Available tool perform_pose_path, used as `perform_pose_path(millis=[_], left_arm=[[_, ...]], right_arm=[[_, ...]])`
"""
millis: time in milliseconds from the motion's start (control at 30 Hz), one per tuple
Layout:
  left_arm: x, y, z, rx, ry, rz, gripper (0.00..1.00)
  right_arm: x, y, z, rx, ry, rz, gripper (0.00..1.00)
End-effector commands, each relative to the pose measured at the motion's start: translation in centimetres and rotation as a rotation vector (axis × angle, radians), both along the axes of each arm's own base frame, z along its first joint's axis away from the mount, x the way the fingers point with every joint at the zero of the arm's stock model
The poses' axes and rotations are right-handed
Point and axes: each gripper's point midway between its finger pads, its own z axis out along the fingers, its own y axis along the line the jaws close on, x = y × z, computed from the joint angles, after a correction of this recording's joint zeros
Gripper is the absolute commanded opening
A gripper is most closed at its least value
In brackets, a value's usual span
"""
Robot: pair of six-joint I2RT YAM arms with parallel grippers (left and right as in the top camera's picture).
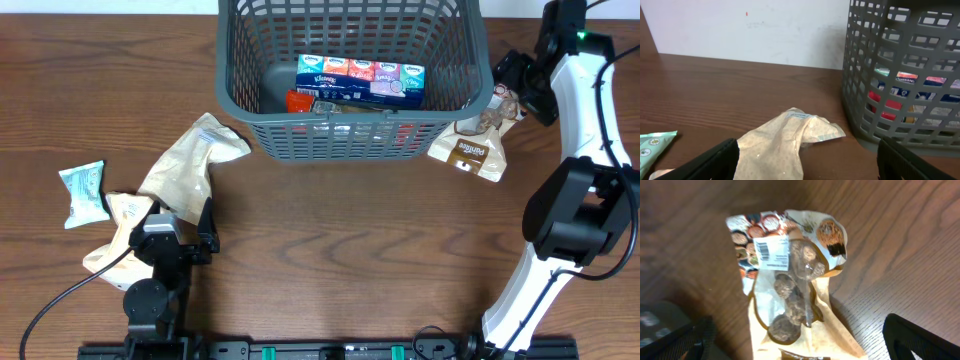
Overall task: Pack container
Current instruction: 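Move the right gripper down to the brown Pantree pouch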
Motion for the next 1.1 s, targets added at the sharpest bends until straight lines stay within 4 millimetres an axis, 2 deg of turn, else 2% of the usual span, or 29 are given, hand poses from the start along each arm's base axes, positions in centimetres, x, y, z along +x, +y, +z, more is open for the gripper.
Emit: perform_pose_path(millis=[0,600,733,900,1067], left_arm=[[0.0,-0.1,-0.7,-0.002,0.013,-0.005,0.81],[0.0,-0.1,-0.6,-0.002,0.012,-0.005,0.81],[0.1,-0.1,-0.5,-0.002,0.005,-0.005,0.81],[0.1,-0.1,-0.5,-0.002,0.005,-0.005,0.81],[0.1,-0.1,-0.5,-0.002,0.005,-0.005,0.81]], right_arm=[[-0.6,0.3,-1.7,-0.005,0.040,0.047,0.99],[-2.8,1.0,-8.7,0.006,0.093,0.082,0.99],[-2.9,1.0,-9.2,0.006,0.093,0.082,0.99],[-2.7,0.9,-9.3,0.003,0.084,0.083,0.92],[-2.8,1.0,-10.0,0.002,0.079,0.083,0.91]])
